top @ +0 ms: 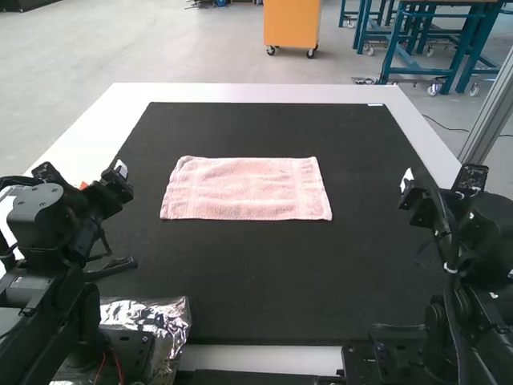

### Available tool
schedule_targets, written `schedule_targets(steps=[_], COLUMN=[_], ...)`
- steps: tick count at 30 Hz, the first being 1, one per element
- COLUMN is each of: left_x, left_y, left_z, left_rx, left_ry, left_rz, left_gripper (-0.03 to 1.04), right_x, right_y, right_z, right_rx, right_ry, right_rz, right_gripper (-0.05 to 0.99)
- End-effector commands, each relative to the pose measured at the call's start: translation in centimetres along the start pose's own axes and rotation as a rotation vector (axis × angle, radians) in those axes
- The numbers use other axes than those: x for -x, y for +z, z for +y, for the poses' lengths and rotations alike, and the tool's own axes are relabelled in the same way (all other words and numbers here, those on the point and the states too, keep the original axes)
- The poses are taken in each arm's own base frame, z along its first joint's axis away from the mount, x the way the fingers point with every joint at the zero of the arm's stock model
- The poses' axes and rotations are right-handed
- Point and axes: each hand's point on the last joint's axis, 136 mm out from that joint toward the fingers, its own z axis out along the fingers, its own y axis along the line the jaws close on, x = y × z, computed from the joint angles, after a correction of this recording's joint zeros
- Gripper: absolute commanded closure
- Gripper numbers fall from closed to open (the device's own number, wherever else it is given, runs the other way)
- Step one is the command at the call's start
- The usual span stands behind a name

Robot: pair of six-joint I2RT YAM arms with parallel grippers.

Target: Fold the towel.

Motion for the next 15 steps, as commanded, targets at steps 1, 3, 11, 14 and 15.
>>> schedule_targets(steps=[1,3,11,14,15], left_x=[2.1,3.2,4.0,5.1,5.5], left_y=[-0.1,-0.3,-0.6,-0.9,-1.0], left_z=[-0.6,-1.3,-3.0,-3.6,-3.8], left_rx=[-0.017,-0.031,-0.074,-0.077,-0.076], left_ry=[0.182,0.337,0.749,0.764,0.799], left_rz=[-0.094,-0.144,-0.206,-0.261,-0.283], left_gripper=[0.05,0.05,0.06,0.06,0.06], right_x=[1.7,2.5,4.7,5.7,6.3], right_y=[-0.1,-0.2,-0.5,-0.7,-0.8], right_z=[-0.3,-0.3,0.1,0.0,0.0], right_rx=[-0.017,-0.020,-0.041,-0.052,-0.057], right_ry=[-0.078,-0.105,-0.430,-0.442,-0.442], right_rz=[-0.075,-0.110,-0.197,-0.234,-0.252], right_gripper=[0.02,0.02,0.03,0.03,0.03])
